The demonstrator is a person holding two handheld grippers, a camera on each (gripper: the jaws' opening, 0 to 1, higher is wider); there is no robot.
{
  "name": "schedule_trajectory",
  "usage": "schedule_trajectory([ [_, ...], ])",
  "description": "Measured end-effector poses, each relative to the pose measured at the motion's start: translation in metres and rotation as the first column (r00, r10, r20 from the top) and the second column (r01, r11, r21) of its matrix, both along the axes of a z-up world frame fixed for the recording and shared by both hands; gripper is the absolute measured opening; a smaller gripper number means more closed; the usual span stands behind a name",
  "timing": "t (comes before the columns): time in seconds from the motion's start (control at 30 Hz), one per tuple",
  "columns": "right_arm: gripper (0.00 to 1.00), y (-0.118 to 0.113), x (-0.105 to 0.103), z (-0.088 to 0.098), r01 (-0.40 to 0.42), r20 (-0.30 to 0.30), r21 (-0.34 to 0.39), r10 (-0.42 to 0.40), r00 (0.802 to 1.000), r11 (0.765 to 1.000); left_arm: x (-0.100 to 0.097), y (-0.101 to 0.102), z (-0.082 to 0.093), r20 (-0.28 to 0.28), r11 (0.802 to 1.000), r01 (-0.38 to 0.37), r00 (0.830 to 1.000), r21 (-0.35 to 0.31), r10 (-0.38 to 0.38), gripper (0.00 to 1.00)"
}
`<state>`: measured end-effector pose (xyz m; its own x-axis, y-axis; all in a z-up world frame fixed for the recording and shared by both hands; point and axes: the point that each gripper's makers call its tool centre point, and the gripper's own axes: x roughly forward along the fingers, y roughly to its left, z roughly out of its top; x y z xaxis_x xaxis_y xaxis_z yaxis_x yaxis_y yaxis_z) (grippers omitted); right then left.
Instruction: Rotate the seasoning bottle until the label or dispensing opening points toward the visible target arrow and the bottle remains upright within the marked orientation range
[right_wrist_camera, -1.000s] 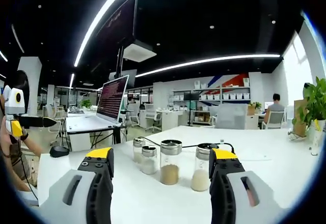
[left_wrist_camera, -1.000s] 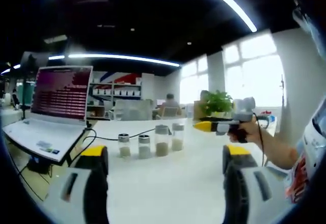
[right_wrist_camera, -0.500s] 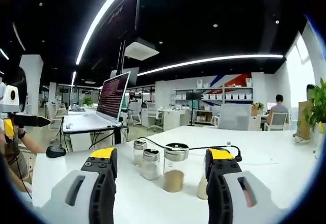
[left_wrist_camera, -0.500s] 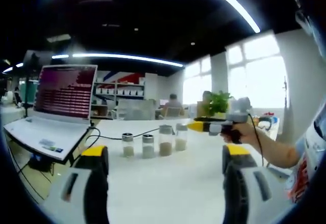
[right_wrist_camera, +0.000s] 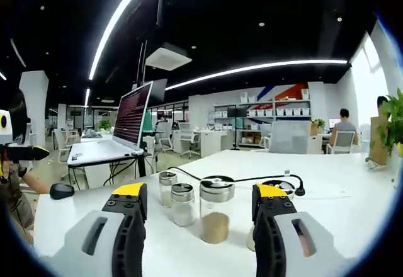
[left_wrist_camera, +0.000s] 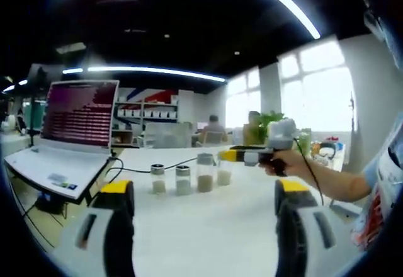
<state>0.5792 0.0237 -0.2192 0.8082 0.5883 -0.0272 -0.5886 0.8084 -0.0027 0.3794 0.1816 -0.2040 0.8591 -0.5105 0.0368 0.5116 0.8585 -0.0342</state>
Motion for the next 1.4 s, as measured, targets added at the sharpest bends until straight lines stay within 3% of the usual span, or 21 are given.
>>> schedule_trajectory([
  [0.17, 0.68, 0.002, 0.007, -0.003, 0.012, -0.004, -0.007, -0.012, 1.0, 1.0, 0.003, 0.005, -0.002, 0.002, 0.999, -0.026, 1.0, 0.029, 0.026, 0.98],
  [0.3, 0.66, 0.004, 0.013, -0.001, 0.0, -0.006, 0.006, 0.0, 1.0, 1.0, 0.004, 0.008, -0.003, -0.01, 0.999, -0.03, 1.0, 0.026, 0.03, 0.98],
  [0.63, 0.6, 0.014, 0.031, -0.014, 0.003, -0.032, -0.05, -0.004, 0.999, 0.999, 0.002, 0.012, 0.003, 0.002, 0.999, -0.033, 0.999, 0.004, 0.033, 0.97],
  [0.7, 0.6, 0.012, 0.032, -0.013, 0.018, -0.036, -0.018, -0.019, 0.999, 1.0, 0.002, 0.012, 0.003, 0.002, 0.999, -0.034, 0.999, 0.003, 0.034, 0.97],
  [0.87, 0.6, 0.015, 0.04, -0.02, 0.028, -0.04, -0.042, -0.03, 0.999, 0.999, 0.003, 0.013, 0.002, -0.001, 0.999, -0.037, 0.999, 0.002, 0.037, 0.97],
  [0.97, 0.6, 0.018, 0.046, -0.014, 0.021, 0.001, -0.016, -0.021, 1.0, 1.0, 0.003, 0.013, 0.002, -0.002, 0.999, -0.036, 0.999, 0.003, 0.036, 0.97],
  [1.13, 0.63, 0.021, 0.057, -0.019, 0.026, 0.005, -0.066, -0.025, 1.0, 0.997, -0.003, 0.007, 0.005, 0.001, 1.0, -0.003, 1.0, -0.011, 0.003, 0.96],
  [1.23, 0.63, 0.027, 0.058, -0.028, -0.004, -0.066, -0.028, 0.002, 0.998, 1.0, -0.005, 0.004, 0.007, 0.008, 1.0, 0.006, 1.0, -0.006, -0.005, 0.96],
  [1.4, 0.62, 0.025, 0.062, -0.036, 0.017, -0.064, -0.044, -0.02, 0.998, 0.999, -0.005, 0.004, 0.005, 0.003, 1.0, 0.003, 1.0, 0.003, -0.003, 0.95],
])
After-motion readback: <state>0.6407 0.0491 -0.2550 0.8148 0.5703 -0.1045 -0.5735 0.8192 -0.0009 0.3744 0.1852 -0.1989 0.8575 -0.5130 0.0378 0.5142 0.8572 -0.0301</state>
